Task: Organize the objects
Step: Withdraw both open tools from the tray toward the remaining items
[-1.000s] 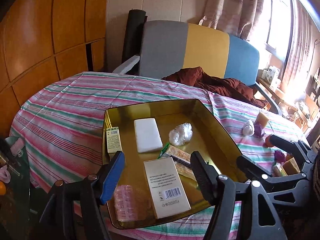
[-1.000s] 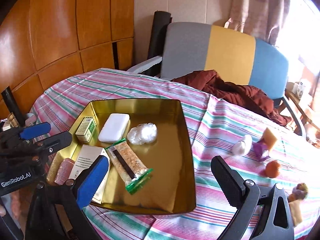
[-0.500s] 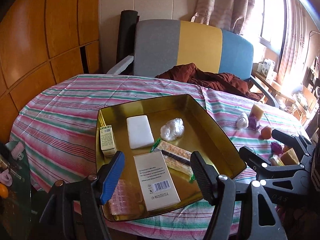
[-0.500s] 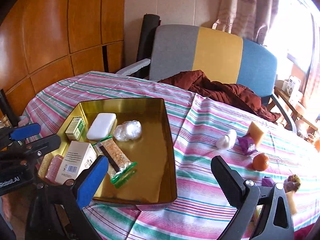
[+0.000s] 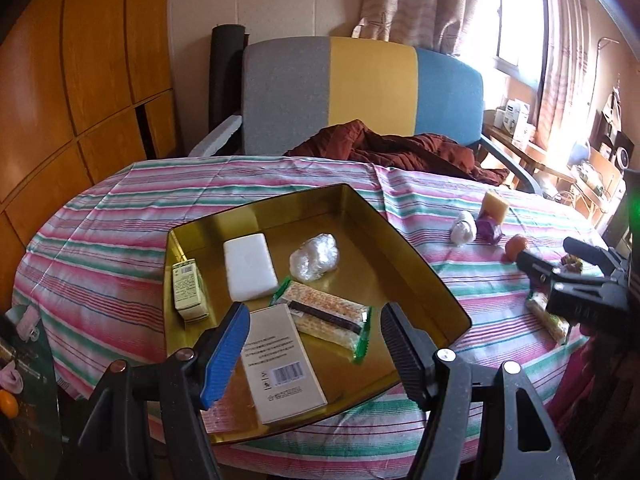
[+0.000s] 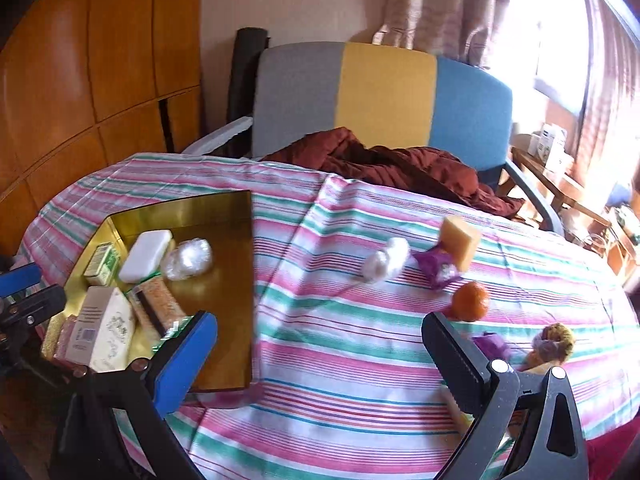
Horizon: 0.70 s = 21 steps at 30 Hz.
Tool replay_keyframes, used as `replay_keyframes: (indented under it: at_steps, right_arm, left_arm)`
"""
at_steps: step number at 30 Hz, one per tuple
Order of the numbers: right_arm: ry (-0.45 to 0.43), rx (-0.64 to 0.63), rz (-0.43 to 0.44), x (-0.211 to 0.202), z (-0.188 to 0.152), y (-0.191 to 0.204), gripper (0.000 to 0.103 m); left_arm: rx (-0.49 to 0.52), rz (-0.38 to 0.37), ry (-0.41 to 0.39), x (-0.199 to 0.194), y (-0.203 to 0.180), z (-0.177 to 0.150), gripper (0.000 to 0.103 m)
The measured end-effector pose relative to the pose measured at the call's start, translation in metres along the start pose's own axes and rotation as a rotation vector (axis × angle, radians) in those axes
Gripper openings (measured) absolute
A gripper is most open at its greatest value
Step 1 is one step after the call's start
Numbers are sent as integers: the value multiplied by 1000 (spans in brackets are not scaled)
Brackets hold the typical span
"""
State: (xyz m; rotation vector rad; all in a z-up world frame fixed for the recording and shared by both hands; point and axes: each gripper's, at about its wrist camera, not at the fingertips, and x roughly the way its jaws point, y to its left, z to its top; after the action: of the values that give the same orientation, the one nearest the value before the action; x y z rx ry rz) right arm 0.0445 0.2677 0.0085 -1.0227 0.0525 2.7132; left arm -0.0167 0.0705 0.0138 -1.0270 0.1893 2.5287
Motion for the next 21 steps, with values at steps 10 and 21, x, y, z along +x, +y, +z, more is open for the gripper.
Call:
replay_keyframes:
  at_steps: [10,21]
  right_arm:
    - [-15,183,-170,-18,2,-118,103]
    - [-57,497,-271,-36,-28,-239,103]
  left_arm:
    - [85,-210,71,15,-54,10,69]
    - [225,-446,223,47,-161,10,69]
